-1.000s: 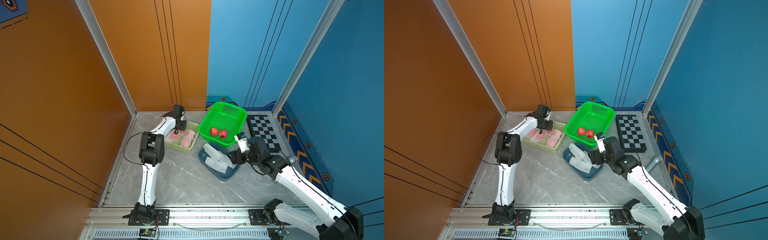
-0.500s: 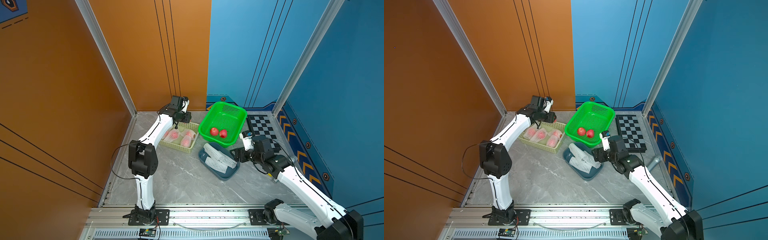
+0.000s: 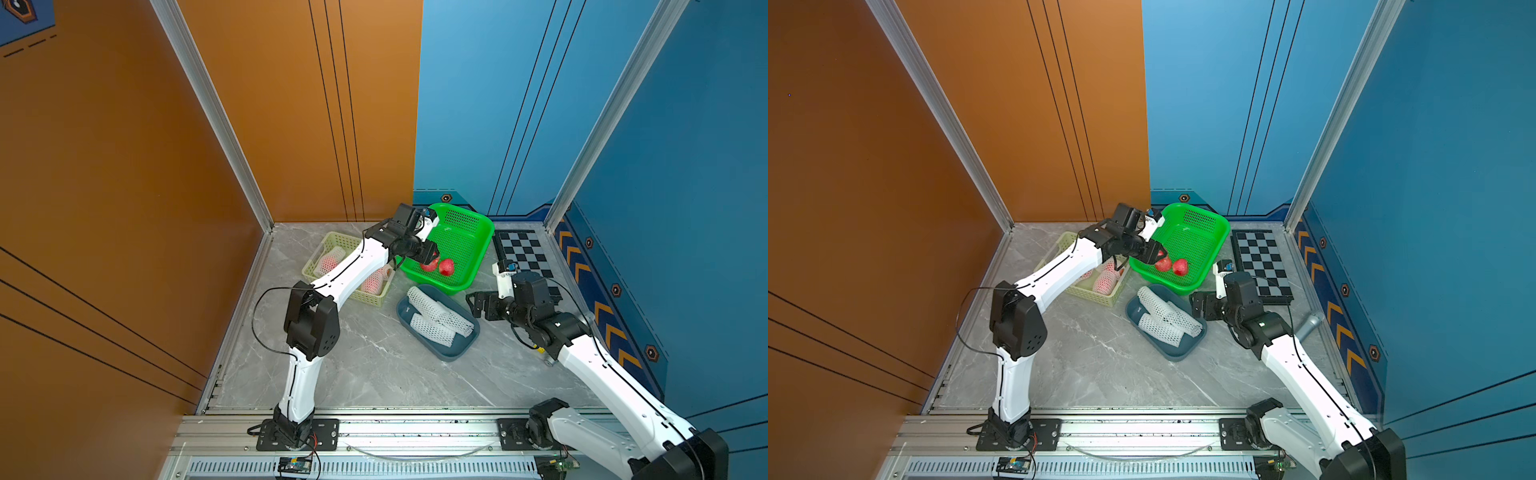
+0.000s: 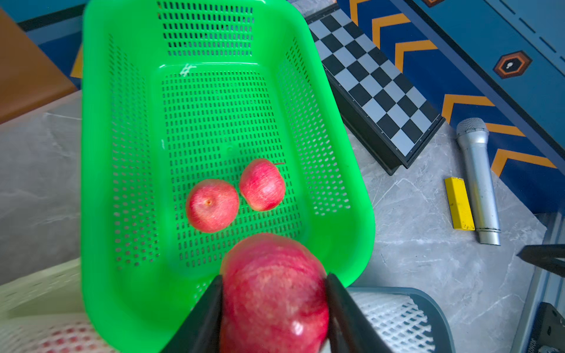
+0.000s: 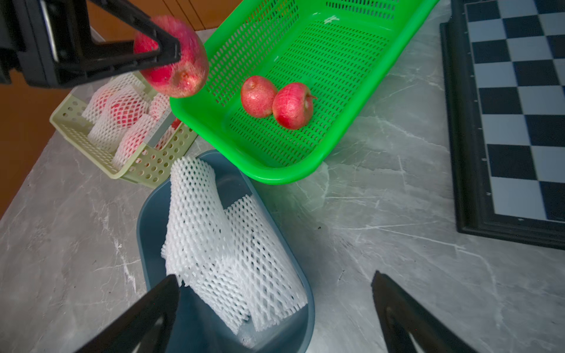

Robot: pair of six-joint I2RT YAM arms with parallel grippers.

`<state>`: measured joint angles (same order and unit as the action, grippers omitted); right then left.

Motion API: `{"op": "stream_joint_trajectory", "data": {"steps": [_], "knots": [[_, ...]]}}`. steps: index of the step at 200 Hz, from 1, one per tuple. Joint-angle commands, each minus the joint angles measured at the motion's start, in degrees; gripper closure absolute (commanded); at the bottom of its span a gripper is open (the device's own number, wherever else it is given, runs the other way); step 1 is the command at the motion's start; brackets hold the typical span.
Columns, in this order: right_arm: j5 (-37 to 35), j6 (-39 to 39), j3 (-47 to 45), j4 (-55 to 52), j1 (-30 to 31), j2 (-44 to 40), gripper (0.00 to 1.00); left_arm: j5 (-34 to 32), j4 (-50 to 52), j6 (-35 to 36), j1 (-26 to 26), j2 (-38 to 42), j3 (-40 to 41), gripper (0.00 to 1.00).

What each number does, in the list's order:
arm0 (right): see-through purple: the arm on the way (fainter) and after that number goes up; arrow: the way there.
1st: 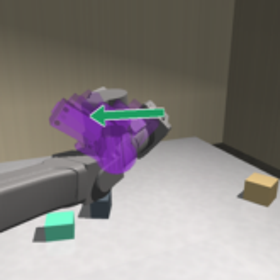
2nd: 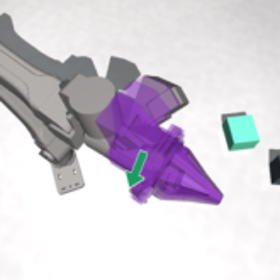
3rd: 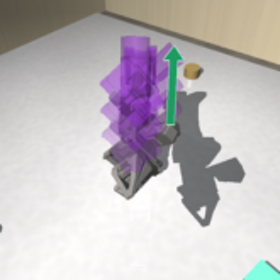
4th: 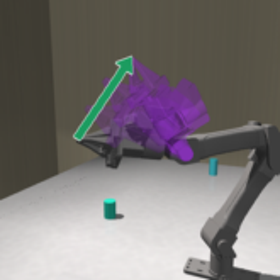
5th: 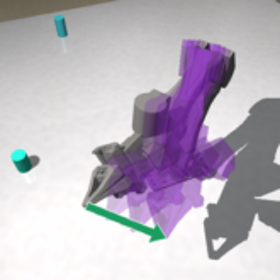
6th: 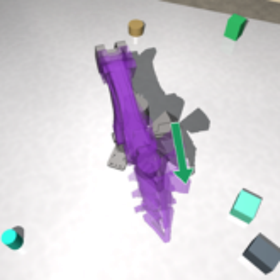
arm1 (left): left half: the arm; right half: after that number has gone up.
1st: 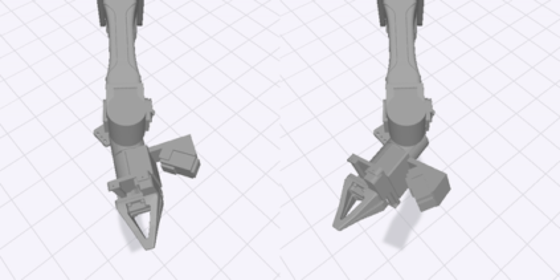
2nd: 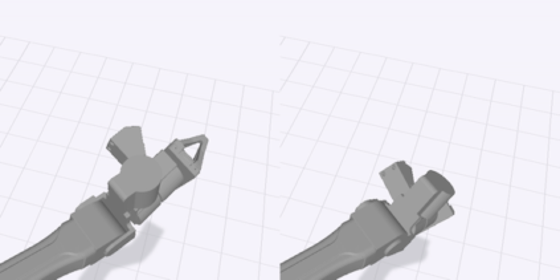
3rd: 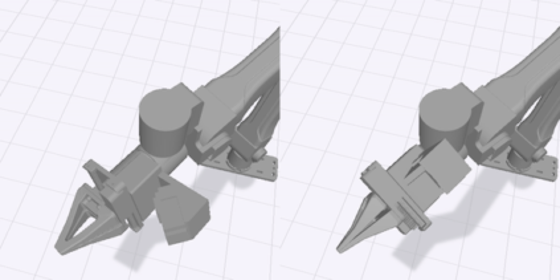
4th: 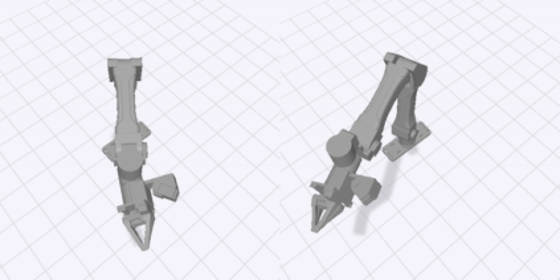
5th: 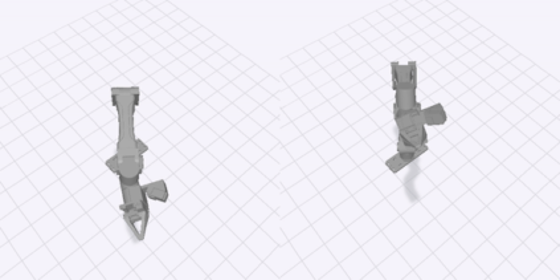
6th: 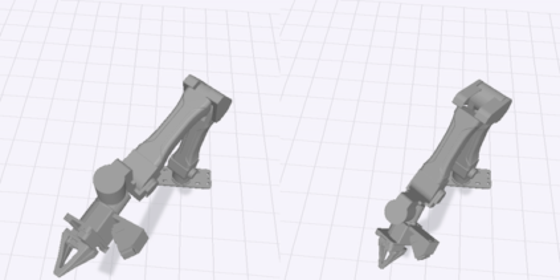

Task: Remove foam nets from apples
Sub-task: Place the apple in the basket.

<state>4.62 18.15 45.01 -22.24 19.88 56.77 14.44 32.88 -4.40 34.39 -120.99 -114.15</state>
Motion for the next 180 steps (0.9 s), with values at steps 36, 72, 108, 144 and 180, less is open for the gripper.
{"op": "stream_joint_trajectory", "data": {"steps": [36, 72, 108, 144, 180], "knots": [[-7.7, 2.3, -2.5, -0.6, -2.3, -1.9, 0.0, -6.3, -3.2, -5.7, 2.1, -5.3, -0.3, 0.57], [-9.3, 1.7, -4.1, 0.2, -2.4, -2.9, 0.0, -5.1, -4.9, -6.4, 1.9, -7.1, 0.1, 0.47], [-9.5, 2.1, -5.2, 0.9, -2.4, -3.5, 0.0, -3.5, -4.8, -6.2, 1.8, -7.9, -0.6, 0.42], [-9.0, 2.6, -5.7, 0.9, -2.4, -3.6, 0.0, -2.4, -4.8, -5.4, 1.5, -7.1, -0.7, 0.35], [-6.2, 2.2, -5.3, 1.2, -2.3, -2.9, 0.0, -1.2, -4.8, -4.6, 0.1, -2.5, 2.1, 0.24]]}}
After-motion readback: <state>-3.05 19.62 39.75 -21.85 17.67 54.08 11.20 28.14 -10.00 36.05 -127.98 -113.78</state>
